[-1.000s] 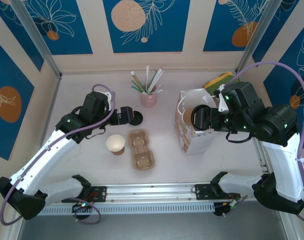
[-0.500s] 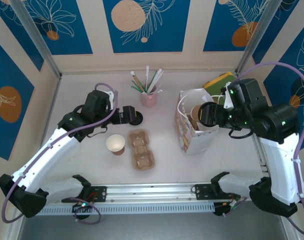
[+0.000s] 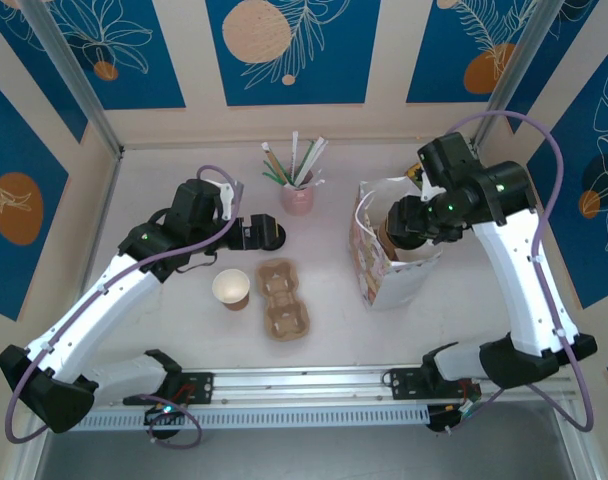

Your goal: Pack the takeout coffee

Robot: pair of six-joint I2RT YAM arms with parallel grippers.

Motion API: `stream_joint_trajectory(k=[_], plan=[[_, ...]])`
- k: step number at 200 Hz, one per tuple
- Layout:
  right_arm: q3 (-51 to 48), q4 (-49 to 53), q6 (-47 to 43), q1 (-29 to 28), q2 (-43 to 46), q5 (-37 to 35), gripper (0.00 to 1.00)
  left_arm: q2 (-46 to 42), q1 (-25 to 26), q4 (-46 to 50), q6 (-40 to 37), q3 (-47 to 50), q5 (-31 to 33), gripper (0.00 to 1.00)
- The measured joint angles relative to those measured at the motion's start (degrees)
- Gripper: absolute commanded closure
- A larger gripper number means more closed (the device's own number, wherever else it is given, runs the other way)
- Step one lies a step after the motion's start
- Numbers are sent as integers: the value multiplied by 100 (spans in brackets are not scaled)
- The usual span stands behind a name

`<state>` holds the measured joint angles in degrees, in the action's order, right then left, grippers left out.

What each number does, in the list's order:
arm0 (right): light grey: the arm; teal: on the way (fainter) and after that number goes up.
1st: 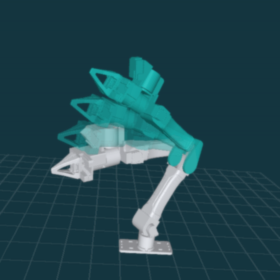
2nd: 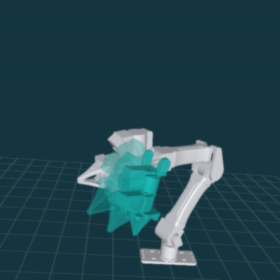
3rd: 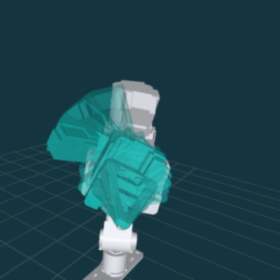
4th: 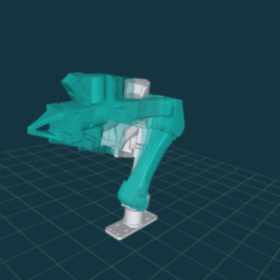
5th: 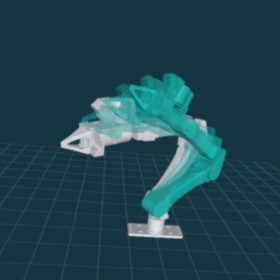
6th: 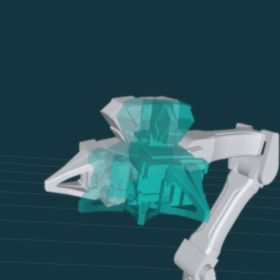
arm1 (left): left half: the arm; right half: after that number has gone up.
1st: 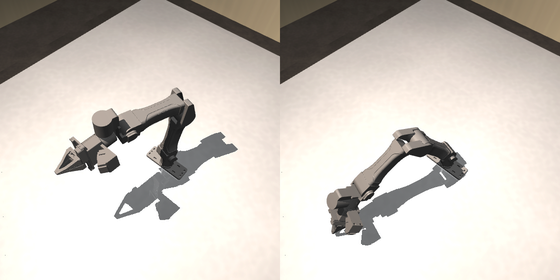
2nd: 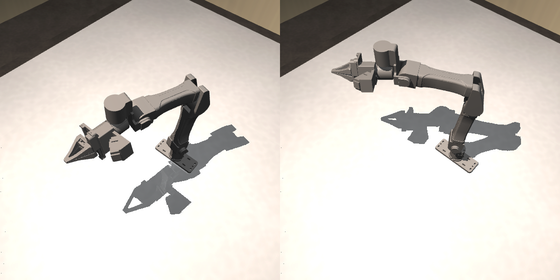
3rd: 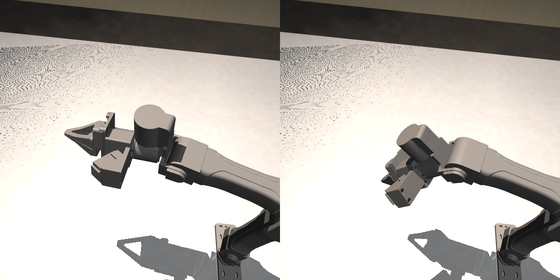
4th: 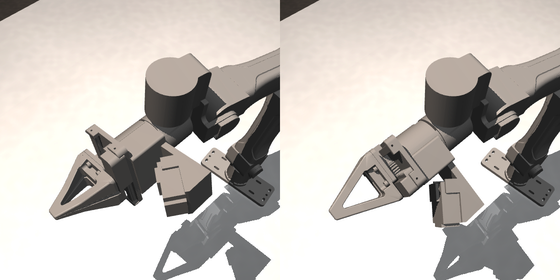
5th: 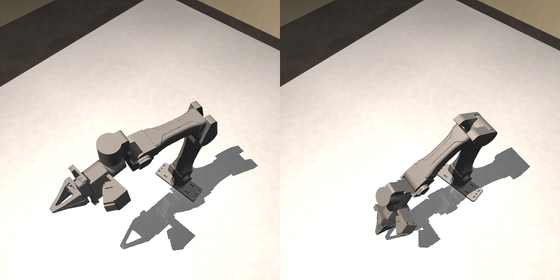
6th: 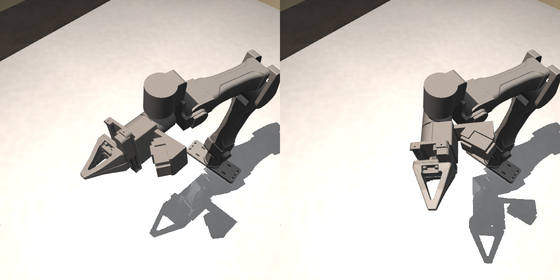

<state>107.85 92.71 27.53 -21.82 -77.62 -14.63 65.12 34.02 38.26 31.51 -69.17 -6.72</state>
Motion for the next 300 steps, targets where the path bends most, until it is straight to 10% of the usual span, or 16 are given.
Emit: stream_joint_trajectory(k=[300], plan=[[-935, -11, -459, 111, -1316, 11, 36, 184, 0, -372, -358, 402, -420, 0]])
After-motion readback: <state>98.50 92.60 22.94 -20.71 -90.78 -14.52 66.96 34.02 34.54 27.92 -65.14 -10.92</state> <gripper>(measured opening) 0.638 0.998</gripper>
